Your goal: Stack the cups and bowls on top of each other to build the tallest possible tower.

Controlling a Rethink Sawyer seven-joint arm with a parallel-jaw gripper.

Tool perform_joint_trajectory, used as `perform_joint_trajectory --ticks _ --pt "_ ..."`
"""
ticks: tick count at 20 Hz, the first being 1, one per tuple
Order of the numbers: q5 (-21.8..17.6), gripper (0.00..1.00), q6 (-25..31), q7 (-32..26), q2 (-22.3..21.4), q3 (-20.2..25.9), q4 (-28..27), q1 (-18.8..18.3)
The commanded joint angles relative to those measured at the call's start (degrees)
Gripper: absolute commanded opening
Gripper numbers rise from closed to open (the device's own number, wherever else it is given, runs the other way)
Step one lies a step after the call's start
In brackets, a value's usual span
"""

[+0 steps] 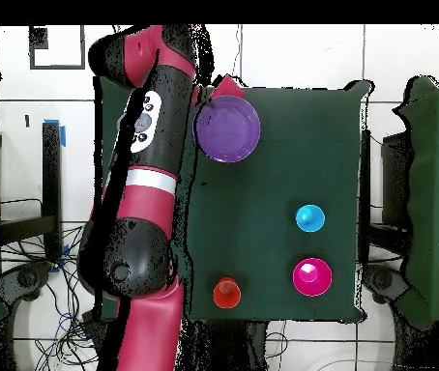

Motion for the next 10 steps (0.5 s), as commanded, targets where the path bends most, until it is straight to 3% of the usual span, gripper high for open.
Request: perform_joint_trajectory --ticks 1,10 --pt "1.1 1.0 -0.3 -16.4 0.8 -2.6 -1.4 0.0" --pt "1.5 1.0 0.6 -17.0 0.0 -3.6 -1.5 0.0"
